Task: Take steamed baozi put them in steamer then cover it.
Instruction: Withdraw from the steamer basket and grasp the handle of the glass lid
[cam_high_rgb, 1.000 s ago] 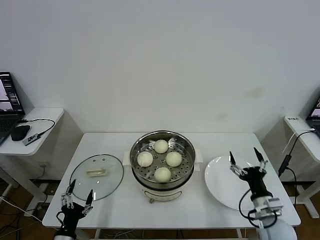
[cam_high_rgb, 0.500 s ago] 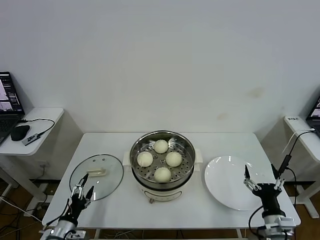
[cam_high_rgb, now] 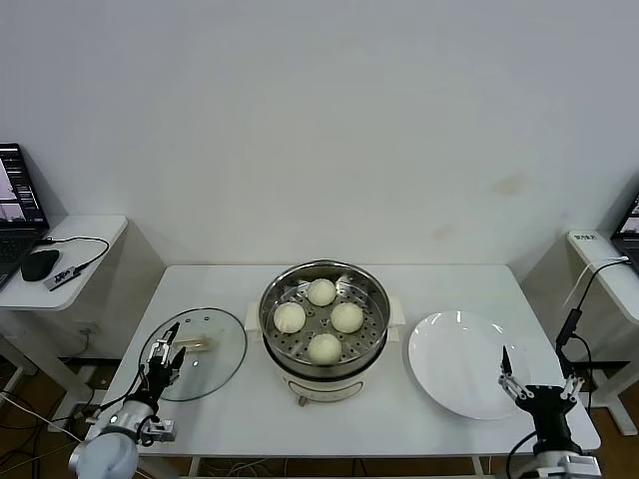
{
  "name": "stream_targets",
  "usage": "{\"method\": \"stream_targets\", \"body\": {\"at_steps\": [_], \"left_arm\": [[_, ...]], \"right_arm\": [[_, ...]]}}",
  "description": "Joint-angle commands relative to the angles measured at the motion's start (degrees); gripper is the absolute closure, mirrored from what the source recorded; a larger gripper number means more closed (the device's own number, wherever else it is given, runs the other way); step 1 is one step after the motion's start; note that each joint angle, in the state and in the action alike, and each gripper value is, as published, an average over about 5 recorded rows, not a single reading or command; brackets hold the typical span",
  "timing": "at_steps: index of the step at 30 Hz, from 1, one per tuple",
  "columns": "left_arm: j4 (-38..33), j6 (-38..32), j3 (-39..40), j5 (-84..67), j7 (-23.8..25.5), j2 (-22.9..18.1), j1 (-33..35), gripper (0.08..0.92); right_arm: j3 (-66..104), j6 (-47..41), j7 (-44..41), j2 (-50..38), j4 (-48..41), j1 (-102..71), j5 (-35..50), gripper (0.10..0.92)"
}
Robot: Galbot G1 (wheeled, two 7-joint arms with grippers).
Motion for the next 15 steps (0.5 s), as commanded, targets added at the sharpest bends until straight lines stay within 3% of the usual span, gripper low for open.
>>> {"method": "stream_targets", "body": {"at_steps": [1, 15], "left_arm": [[7.7, -0.1, 1.9, 1.2, 0.4, 0.4, -6.3, 0.177], [10.8, 0.2, 3.8, 1.6, 0.8, 0.1, -11.0, 0.177]], "right_arm": [[2.1, 0.6, -0.1, 1.3, -0.2, -0.9, -0.7, 0.203], [2.6, 1.2, -0.2, 1.4, -1.5, -0.9, -1.1, 0.203]]}}
